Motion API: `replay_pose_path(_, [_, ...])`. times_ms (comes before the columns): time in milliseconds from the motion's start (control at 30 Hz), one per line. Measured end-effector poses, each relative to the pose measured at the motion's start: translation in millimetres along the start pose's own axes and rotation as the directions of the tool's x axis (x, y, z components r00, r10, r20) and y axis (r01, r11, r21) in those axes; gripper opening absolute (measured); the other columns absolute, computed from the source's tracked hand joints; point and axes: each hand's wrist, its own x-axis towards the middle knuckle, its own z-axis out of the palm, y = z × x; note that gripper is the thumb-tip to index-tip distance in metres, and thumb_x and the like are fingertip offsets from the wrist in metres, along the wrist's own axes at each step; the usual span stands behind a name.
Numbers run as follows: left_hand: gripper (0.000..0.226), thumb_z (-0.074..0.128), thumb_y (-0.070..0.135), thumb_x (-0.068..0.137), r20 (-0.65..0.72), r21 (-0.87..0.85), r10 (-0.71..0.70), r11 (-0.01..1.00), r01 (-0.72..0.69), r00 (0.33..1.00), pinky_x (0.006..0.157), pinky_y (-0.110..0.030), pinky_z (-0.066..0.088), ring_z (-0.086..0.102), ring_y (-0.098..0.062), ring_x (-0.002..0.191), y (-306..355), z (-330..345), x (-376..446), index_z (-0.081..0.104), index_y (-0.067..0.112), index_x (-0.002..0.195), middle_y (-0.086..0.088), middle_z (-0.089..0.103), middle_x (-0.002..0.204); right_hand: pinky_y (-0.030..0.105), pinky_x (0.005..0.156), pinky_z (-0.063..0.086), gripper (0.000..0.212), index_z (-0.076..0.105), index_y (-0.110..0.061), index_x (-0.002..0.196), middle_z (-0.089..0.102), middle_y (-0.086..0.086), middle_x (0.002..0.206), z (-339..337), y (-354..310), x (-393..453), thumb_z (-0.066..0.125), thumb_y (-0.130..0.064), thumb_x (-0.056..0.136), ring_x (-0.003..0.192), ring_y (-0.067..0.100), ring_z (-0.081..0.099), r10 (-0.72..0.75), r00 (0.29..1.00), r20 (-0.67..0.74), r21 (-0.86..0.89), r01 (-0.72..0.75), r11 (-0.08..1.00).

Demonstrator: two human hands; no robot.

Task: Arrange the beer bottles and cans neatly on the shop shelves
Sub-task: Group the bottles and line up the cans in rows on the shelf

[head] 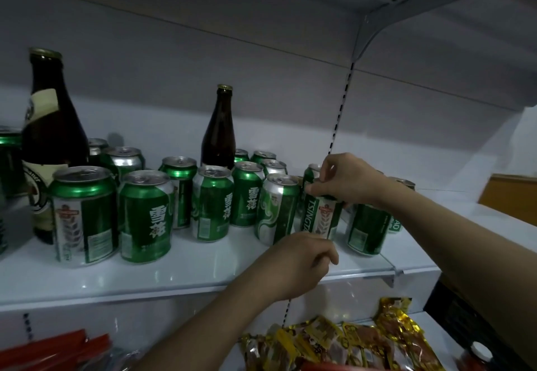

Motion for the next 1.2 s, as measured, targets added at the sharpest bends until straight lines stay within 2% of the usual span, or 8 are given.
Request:
replay_pose_path(133, [0.023, 0.045, 0.021, 0.099, 0.001, 0.028, 0.012, 1.000, -0.012, 1.000, 0.091, -0.033, 0.045, 0.051, -0.006, 0.100, -0.1, 0.8, -1.0, 0.066, 0.022, 0.110, 0.006, 0.063, 0.107, 0.024, 0.044, 0.052, 0.036, 0.053, -0.009, 0.095, 0.064, 0.008, 0.089, 3.8, -1.4, -3.7, 0.074, -0.037, 0.086, 0.066, 0.019, 0.067, -0.014, 1.000, 0.017, 0.030, 0.013, 0.999])
replay_pose_path(333, [0.023, 0.046, 0.025, 0.100, -0.009, 0.028, 0.000, 1.000, 0.000, 1.000, 0.090, -0.027, 0.045, 0.049, -0.002, 0.100, 4.5, -1.6, -1.6, 0.066, 0.023, 0.112, 0.007, 0.062, 0.108, 0.050, 0.070, 0.060, 0.038, 0.051, -0.011, 0.096, 0.065, 0.008, 0.091, 5.9, 1.4, -9.9, 0.072, -0.041, 0.086, 0.079, 0.025, 0.068, -0.043, 0.999, -0.001, 0.039, 0.043, 0.998])
replay_pose_path(700, [0.022, 0.051, 0.023, 0.099, -0.067, 0.052, 0.212, 0.977, -0.209, 0.975, 0.084, -0.029, 0.049, 0.057, -0.005, 0.094, 9.2, -2.1, -7.0, 0.068, 0.020, 0.112, 0.004, 0.067, 0.103, 0.043, 0.067, 0.062, 0.035, 0.049, -0.014, 0.093, 0.062, -0.003, 0.087, 3.4, 2.9, -14.6, 0.070, -0.042, 0.088, 0.077, 0.018, 0.067, -0.077, 0.997, 0.007, 0.108, 0.076, 0.991])
replay_pose_path(767, [0.020, 0.054, 0.022, 0.097, -0.180, -0.027, 0.230, 0.971, -0.239, 0.956, 0.080, -0.023, 0.051, 0.060, -0.002, 0.088, 16.5, -6.7, -7.5, 0.070, 0.019, 0.108, 0.006, 0.069, 0.098, 0.042, 0.067, 0.062, 0.037, 0.052, -0.013, 0.100, 0.064, 0.001, 0.092, -0.6, 3.4, -13.4, 0.064, -0.046, 0.091, 0.080, 0.020, 0.068, -0.060, 0.997, 0.053, 0.111, 0.054, 0.992])
replay_pose_path(833, [0.017, 0.057, 0.017, 0.093, -0.392, -0.031, 0.295, 0.942, -0.333, 0.871, 0.073, -0.020, 0.051, 0.060, -0.001, 0.080, 30.2, -20.9, -4.9, 0.072, 0.014, 0.101, 0.005, 0.068, 0.088, 0.044, 0.076, 0.060, 0.039, 0.055, -0.018, 0.104, 0.065, 0.001, 0.099, -7.3, 4.2, -9.9, 0.058, -0.055, 0.092, 0.086, 0.021, 0.067, -0.054, 0.997, 0.062, 0.029, 0.053, 0.998])
replay_pose_path(933, [0.015, 0.055, 0.017, 0.092, -0.539, 0.043, 0.360, 0.915, -0.401, 0.762, 0.067, -0.030, 0.053, 0.061, -0.008, 0.074, 50.6, -58.3, 15.7, 0.070, 0.014, 0.095, 0.003, 0.067, 0.082, 0.040, 0.083, 0.053, 0.030, 0.061, -0.020, 0.102, 0.067, 0.000, 0.102, -27.2, 10.1, 2.6, 0.056, -0.049, 0.095, 0.090, 0.019, 0.063, -0.094, 0.987, -0.133, -0.029, 0.091, 0.995])
replay_pose_path(1033, [0.015, 0.055, 0.019, 0.093, -0.517, 0.017, 0.213, 0.971, -0.239, 0.829, 0.068, -0.028, 0.052, 0.062, -0.005, 0.076, 61.3, -98.0, 54.2, 0.069, 0.020, 0.096, 0.008, 0.067, 0.084, 0.038, 0.077, 0.052, 0.016, 0.064, -0.017, 0.097, 0.068, 0.002, 0.099, -51.3, 25.6, 24.8, 0.058, -0.032, 0.096, 0.083, 0.017, 0.062, -0.110, 0.951, -0.291, -0.009, 0.112, 0.994])
replay_pose_path(1200, [0.019, 0.054, 0.014, 0.095, -0.302, 0.021, -0.147, 0.987, 0.161, 0.942, 0.055, -0.015, 0.042, 0.058, -0.008, 0.070, 23.8, -125.0, 124.2, 0.065, 0.021, 0.109, 0.006, 0.062, 0.088, 0.029, 0.076, 0.045, 0.014, 0.068, -0.012, 0.101, 0.068, 0.006, 0.103, -61.1, 61.4, 69.8, 0.065, -0.023, 0.092, 0.088, 0.020, 0.061, -0.076, 0.980, -0.184, -0.092, 0.060, 0.994])
